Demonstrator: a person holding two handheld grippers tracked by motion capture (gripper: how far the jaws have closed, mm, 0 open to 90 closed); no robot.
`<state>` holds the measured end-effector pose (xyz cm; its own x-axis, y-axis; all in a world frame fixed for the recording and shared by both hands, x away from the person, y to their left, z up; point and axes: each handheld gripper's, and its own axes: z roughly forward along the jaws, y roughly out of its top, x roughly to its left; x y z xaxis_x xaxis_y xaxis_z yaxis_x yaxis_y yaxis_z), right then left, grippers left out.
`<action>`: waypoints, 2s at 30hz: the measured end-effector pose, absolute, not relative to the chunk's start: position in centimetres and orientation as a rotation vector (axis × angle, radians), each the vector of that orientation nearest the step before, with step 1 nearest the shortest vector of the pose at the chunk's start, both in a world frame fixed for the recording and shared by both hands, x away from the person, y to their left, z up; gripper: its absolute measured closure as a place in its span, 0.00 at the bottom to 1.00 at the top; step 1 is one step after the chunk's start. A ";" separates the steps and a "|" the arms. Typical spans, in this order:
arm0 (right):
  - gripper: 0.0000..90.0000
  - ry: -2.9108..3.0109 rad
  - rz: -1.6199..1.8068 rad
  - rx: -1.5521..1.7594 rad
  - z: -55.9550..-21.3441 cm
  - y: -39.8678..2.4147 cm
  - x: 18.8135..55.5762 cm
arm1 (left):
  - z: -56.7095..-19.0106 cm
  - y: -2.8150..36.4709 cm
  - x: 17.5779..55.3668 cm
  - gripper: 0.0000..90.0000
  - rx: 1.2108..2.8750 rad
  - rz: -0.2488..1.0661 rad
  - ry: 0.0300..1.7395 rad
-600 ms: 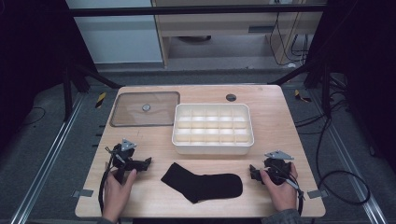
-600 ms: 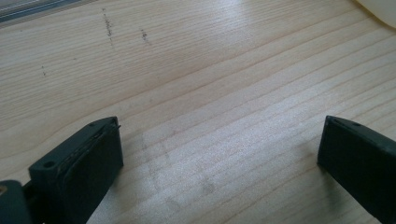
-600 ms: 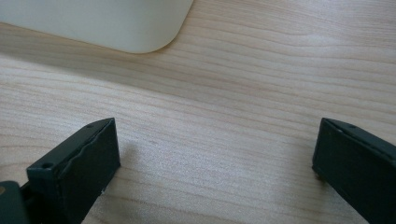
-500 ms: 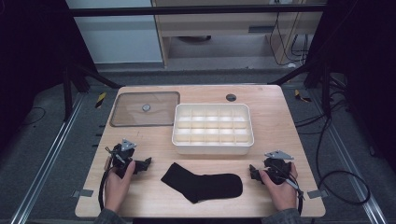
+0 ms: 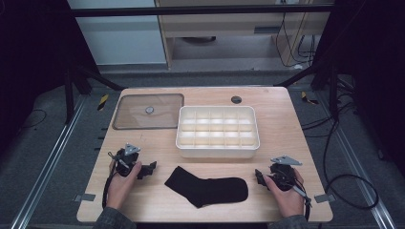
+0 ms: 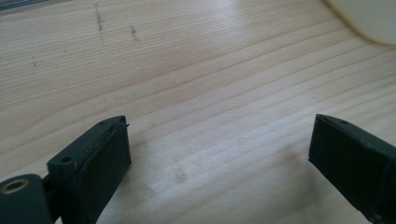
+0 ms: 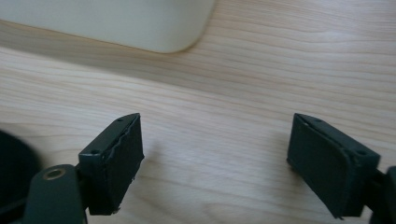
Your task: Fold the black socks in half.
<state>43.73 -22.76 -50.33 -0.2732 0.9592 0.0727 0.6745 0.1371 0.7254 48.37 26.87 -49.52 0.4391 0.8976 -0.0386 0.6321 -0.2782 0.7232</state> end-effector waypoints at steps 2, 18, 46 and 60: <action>0.28 2.038 0.938 1.534 -49.8 -22.2 43.3 | -49.1 26.7 47.7 0.05 2.016 0.490 1.270; 0.61 2.355 0.921 1.455 -45.9 -19.8 42.2 | -44.6 22.6 45.4 0.07 2.178 0.376 1.179; 0.58 2.486 0.865 1.481 -47.5 -16.1 42.9 | -45.7 18.2 45.0 0.24 2.357 0.290 1.089; 0.65 2.507 0.841 1.453 -47.9 -15.8 42.6 | -46.4 18.0 45.5 0.38 2.395 0.220 1.104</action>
